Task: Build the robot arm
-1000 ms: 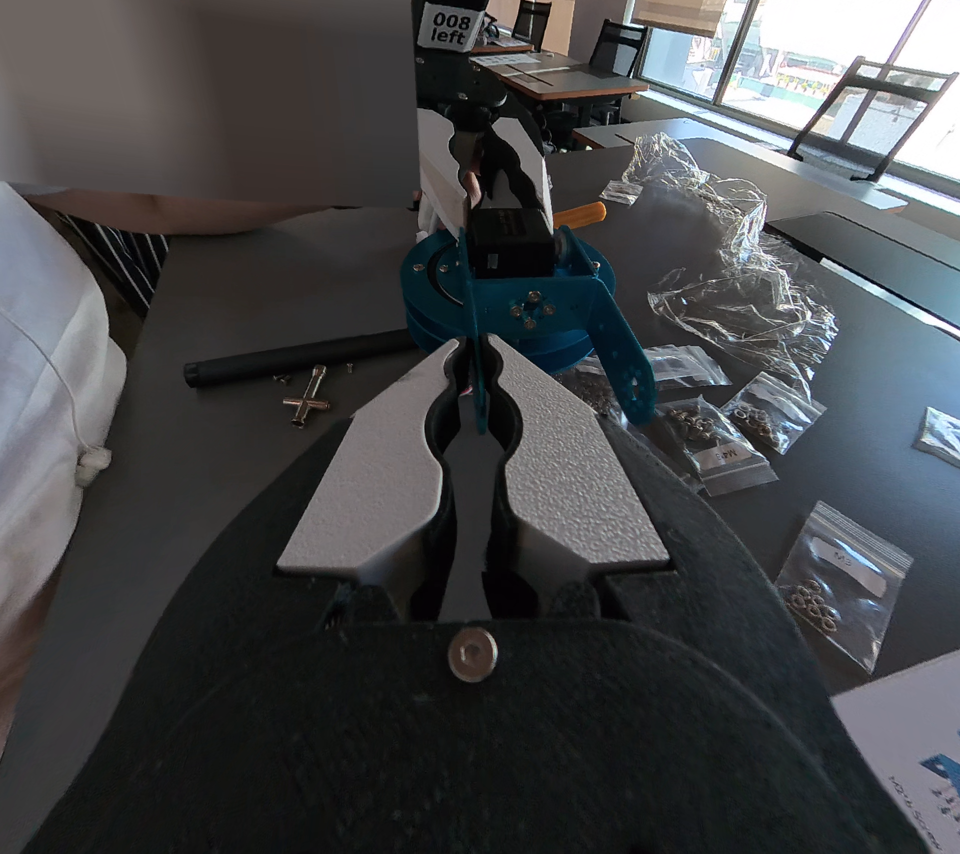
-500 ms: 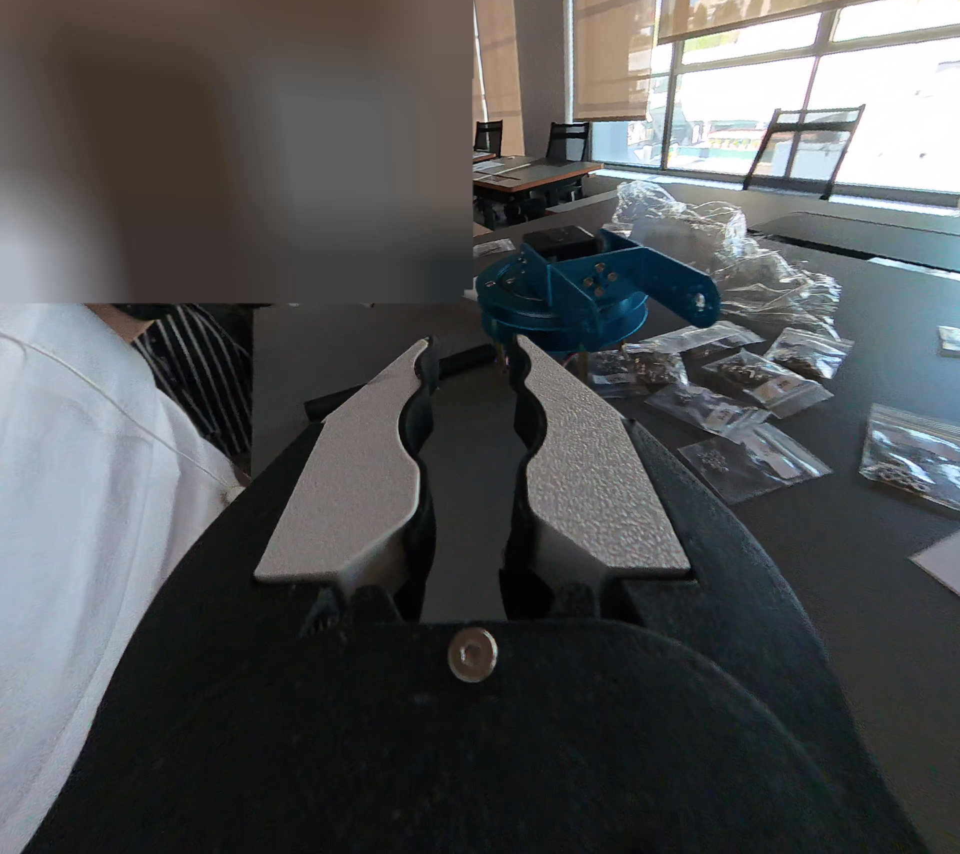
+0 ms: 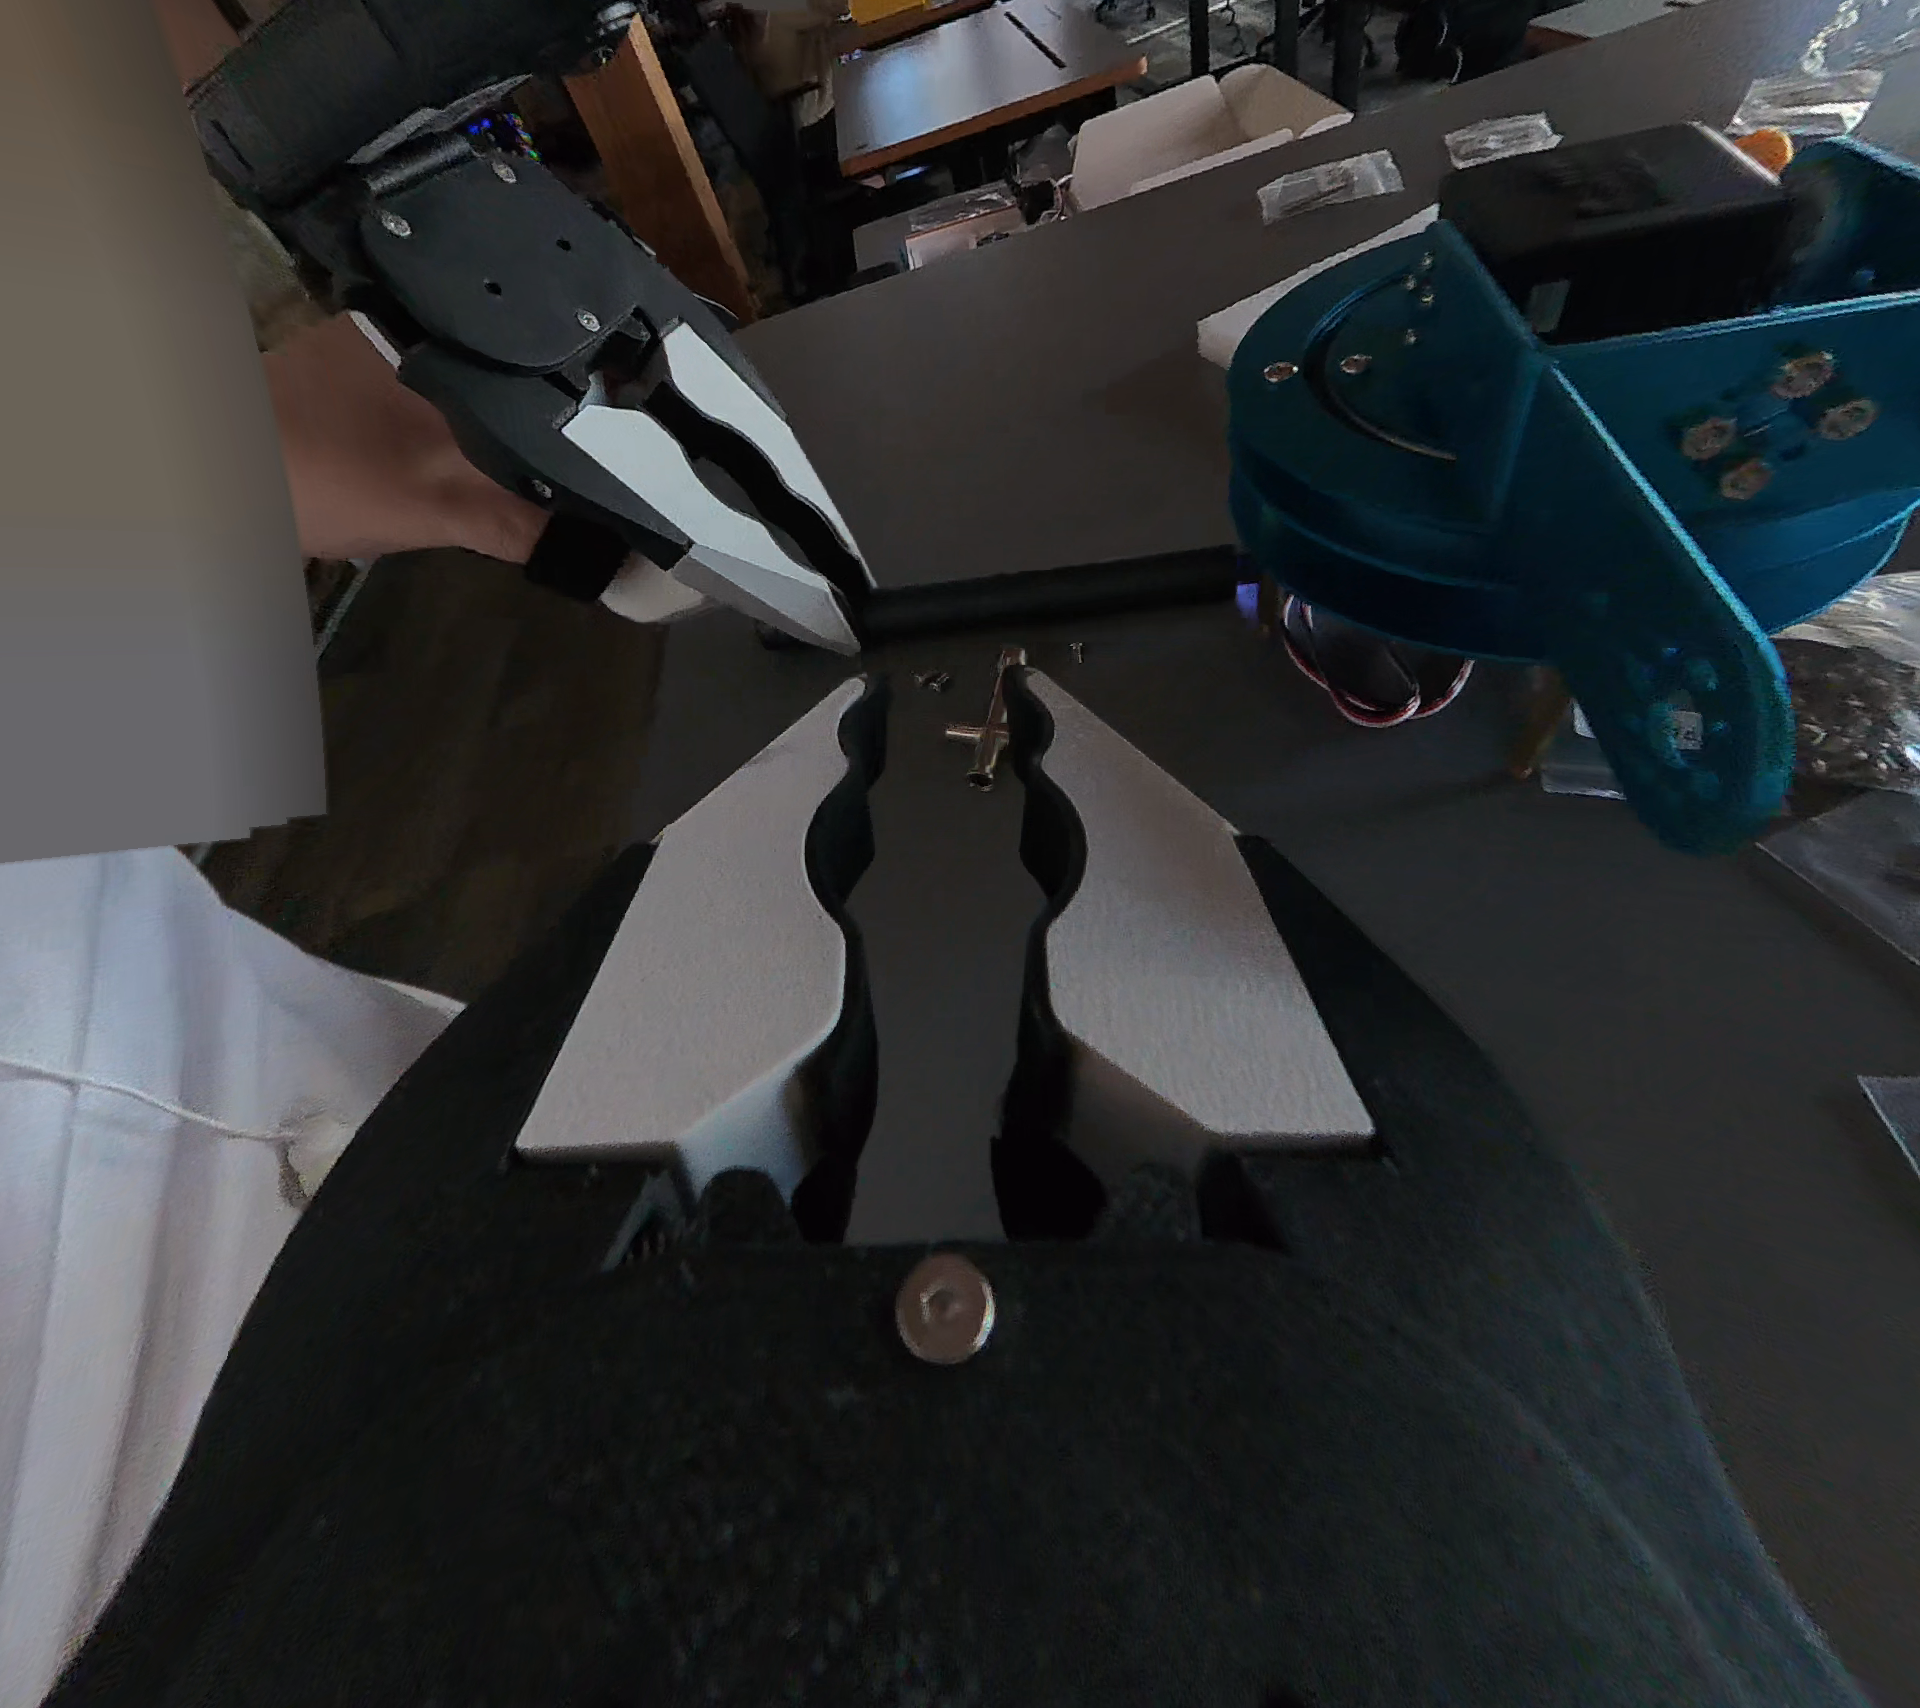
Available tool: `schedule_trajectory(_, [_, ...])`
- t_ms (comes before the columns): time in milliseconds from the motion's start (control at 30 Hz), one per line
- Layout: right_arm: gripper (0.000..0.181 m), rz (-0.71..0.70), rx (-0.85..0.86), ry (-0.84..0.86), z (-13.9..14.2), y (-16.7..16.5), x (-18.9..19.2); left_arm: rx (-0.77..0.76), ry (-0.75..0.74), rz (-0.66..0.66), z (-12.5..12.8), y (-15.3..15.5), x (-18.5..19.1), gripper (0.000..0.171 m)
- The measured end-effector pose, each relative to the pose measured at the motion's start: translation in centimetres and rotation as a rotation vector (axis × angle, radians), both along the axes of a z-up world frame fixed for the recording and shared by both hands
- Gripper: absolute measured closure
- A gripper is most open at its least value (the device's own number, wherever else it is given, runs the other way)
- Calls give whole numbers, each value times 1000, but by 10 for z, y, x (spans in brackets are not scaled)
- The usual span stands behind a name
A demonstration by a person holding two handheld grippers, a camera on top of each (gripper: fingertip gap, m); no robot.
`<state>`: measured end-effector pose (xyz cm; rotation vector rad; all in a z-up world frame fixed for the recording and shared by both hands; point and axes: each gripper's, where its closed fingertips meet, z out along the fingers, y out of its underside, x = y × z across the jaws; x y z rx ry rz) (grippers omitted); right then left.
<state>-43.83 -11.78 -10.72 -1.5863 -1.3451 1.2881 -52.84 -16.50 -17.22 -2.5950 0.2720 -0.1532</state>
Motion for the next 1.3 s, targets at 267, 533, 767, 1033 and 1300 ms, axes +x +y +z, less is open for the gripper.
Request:
schedule_trajectory(267, [161,-23,68,-24,5,8,-1,-66,-5,-98,0,-5,-61,155])
schedule_trajectory(533, [152,-133,192,46,68,46,36,-39,-62,-194,2,12,-93,155])
schedule_trajectory(767, [109,-73,206,-160,85,107,28,199,-233,-269,56,44,-69,132])
schedule_trajectory(1033, [96,-15,135,-261,53,112,9,254,-374,-356,71,84,0,130])
schedule_trajectory(1300, [100,-75,208,-309,29,112,25,452,-263,-437,79,133,14,76])
